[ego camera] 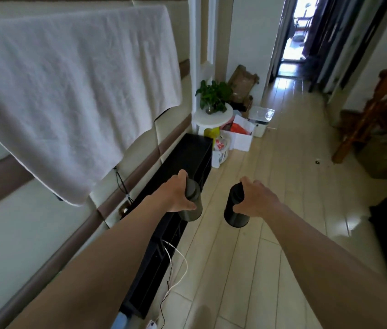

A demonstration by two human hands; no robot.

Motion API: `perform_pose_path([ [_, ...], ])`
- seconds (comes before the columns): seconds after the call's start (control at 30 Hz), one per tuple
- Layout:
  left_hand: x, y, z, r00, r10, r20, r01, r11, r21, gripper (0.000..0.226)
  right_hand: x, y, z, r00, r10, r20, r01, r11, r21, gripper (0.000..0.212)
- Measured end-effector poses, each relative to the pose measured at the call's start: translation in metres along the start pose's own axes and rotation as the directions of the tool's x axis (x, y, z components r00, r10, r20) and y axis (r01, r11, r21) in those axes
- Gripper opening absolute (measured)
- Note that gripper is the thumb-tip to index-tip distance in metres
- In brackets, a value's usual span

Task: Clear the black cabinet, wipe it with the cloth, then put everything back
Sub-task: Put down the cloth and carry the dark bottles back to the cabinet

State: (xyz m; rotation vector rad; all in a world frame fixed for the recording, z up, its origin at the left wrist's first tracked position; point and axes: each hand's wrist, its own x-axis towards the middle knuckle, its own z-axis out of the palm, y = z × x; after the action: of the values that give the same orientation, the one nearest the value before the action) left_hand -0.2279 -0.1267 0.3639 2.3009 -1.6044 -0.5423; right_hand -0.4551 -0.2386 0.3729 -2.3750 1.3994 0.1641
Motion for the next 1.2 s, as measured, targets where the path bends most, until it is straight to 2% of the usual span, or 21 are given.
perform_pose_path([
  [0.23,0.074,-0.022,-0.015,0.999,0.051,0.011,-0.051,0.998,-0.022,0.074,0.052,-0.004,-0.014,0.996,0.081,-0.03,-0.081,0.996,0.025,0.091],
  [0.53,0.152,-0.012,-0.02,0.998,0.061,0.035,-0.06,0.998,-0.023,0.074,0.117,0.017,-0.041,0.992,0.106,-0.07,-0.103,0.993,0.049,0.082],
  [0.8,0.237,0.03,0.0,0.999,0.024,0.037,-0.024,1.0,-0.018,0.073,0.208,0.073,-0.062,0.997,0.065,-0.032,-0.063,0.995,0.072,0.08],
  [1.2,0.383,0.129,0.026,0.991,-0.133,0.013,0.133,0.991,-0.008,0.073,0.36,0.19,-0.131,0.997,-0.061,0.04,0.06,0.997,0.039,0.079],
])
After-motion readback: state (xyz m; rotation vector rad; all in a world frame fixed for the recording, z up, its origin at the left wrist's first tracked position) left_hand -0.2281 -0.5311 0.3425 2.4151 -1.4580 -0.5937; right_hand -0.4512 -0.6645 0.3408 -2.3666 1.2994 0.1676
